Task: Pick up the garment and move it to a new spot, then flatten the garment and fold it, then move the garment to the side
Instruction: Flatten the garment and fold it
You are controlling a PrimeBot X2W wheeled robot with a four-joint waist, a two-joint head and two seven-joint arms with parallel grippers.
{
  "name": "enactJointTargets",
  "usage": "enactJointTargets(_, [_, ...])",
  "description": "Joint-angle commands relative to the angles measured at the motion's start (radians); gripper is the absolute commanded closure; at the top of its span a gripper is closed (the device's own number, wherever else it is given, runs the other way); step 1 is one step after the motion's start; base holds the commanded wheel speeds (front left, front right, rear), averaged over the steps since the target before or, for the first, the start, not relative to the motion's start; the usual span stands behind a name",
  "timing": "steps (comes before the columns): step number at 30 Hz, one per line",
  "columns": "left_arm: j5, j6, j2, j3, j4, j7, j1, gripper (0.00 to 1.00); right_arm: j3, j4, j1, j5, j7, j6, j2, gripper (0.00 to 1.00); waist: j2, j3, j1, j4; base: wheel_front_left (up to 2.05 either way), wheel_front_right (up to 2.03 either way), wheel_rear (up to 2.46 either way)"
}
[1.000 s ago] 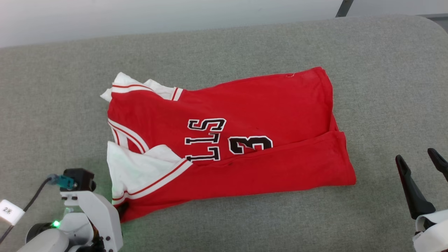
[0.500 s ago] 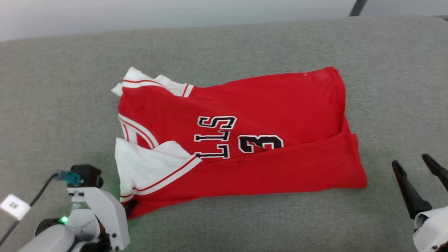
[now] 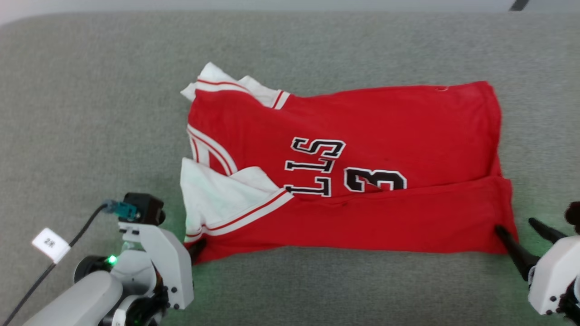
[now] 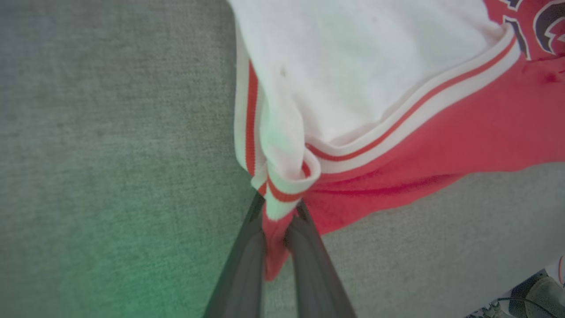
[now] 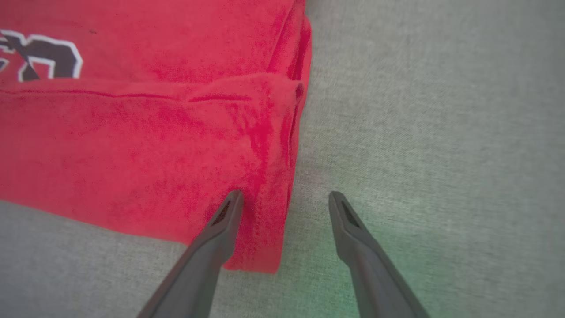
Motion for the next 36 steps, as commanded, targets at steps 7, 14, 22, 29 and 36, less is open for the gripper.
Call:
enactJointTargets(7, [0.007,-0.020,-0.050,-0.028,0.052,0.009,-0.022,1.00,0.076,0.137,-0.057,0.043,0.119,-0.001,0.001,0.00,0.0000,0.049,0.0000,0.043,0.00,0.00,0.00])
enactJointTargets(14, [-0.004,-0.034,-0.052,-0.025,0.084,0.003,-0.019,1.00,0.095,0.178,-0.087,0.087,0.154,-0.001,-0.036,1.00,0.0000,0.042,0.0000,0.044,0.00,0.00,0.00])
enactJointTargets(22, [-0.013,-0.030,-0.029,-0.012,0.071,0.011,-0.017,1.00,0.067,0.157,-0.082,0.100,0.166,-0.002,-0.069,1.00,0.0000,0.015,0.0000,0.038,0.00,0.00,0.00])
enactJointTargets(29, [-0.020,0.006,0.023,-0.008,0.006,0.038,0.016,1.00,0.045,0.104,-0.039,0.116,0.197,-0.002,-0.095,1.00,0.0000,-0.035,0.0000,0.030,0.00,0.00,0.00])
enactJointTargets(36, [-0.024,0.076,0.064,-0.014,-0.100,0.071,0.056,1.00,-0.002,0.033,0.031,0.105,0.238,-0.002,-0.104,1.00,0.0000,-0.074,0.0000,0.030,0.00,0.00,0.00])
